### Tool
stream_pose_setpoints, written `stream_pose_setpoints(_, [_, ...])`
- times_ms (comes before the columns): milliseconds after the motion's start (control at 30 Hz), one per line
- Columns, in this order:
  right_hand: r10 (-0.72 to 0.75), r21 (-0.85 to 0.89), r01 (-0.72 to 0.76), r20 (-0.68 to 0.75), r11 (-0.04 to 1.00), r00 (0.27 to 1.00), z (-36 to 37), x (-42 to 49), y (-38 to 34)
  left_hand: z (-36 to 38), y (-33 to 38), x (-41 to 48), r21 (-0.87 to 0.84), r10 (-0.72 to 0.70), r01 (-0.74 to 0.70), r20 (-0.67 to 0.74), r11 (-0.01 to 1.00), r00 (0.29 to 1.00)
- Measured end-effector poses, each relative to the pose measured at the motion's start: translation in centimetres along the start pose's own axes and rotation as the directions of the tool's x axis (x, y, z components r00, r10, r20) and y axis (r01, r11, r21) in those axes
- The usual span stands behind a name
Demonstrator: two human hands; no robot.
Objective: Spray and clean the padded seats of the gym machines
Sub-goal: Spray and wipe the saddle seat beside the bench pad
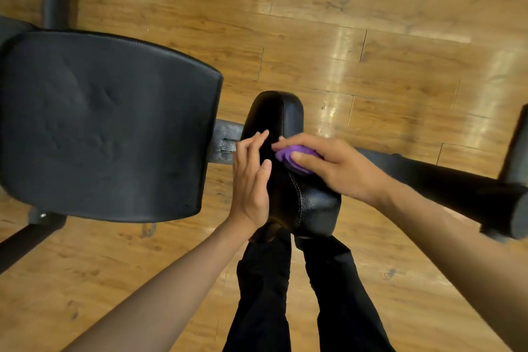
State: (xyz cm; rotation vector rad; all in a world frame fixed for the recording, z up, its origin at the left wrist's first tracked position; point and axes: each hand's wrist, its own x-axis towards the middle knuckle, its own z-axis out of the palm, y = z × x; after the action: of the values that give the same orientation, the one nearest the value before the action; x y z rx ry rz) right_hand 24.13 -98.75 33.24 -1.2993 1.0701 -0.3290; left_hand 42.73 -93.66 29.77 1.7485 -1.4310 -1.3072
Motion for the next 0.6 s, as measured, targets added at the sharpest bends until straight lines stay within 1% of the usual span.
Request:
stream_pose_setpoints(100, [0.05,-0.041,-0.053,-0.063,0.998,0.997,-0.6,-4.4,-2.5,-0.2,0.2,-0.1,0.034,-0.014,0.013,0.019,0.999,1.0])
stream_pose_setpoints(200, [-0.01,-0.129,-0.016,-0.194,0.992,0.981,1.0,-8.5,-4.4,-0.4,0.3,0.1,0.083,-0.016,0.013,0.035,0.996,0.999])
stream_pose_setpoints(300, [-0.047,-0.13,0.004,-0.327,0.991,0.944,4.7,-10.6,-5.0,-0.5,0.3,0.1,0.095,-0.006,0.002,0.04,0.995,0.999])
stream_pose_setpoints(333, [-0.059,-0.17,-0.002,-0.349,0.985,0.935,5.7,-10.5,-5.1,-0.5,0.3,0.0,0.096,-0.003,-0.001,0.039,0.995,0.999])
stream_pose_setpoints(400, [-0.105,-0.308,-0.02,-0.384,0.951,0.917,7.2,-9.5,-5.0,-0.4,0.3,0.0,0.094,0.003,-0.006,0.032,0.996,0.999])
stream_pose_setpoints(433, [-0.118,-0.341,-0.036,-0.42,0.939,0.9,7.4,-8.7,-4.8,-0.3,0.2,0.0,0.088,0.005,-0.008,0.027,0.996,1.0])
stream_pose_setpoints(467, [-0.104,-0.325,-0.067,-0.481,0.943,0.871,7.3,-7.8,-4.8,-0.3,0.1,0.1,0.079,0.006,-0.008,0.023,0.997,1.0])
stream_pose_setpoints(500, [-0.046,-0.263,-0.124,-0.556,0.957,0.83,7.0,-6.6,-5.0,-0.2,0.1,0.2,0.068,0.007,-0.008,0.018,0.998,1.0])
stream_pose_setpoints(567, [0.129,-0.126,-0.285,-0.675,0.95,0.726,5.8,-4.0,-5.2,-0.1,-0.1,0.4,0.039,0.001,-0.002,0.012,0.999,1.0])
stream_pose_setpoints(600, [0.203,-0.089,-0.36,-0.692,0.929,0.693,5.3,-2.9,-5.1,0.0,-0.3,0.4,0.021,-0.003,0.003,0.008,1.0,1.0])
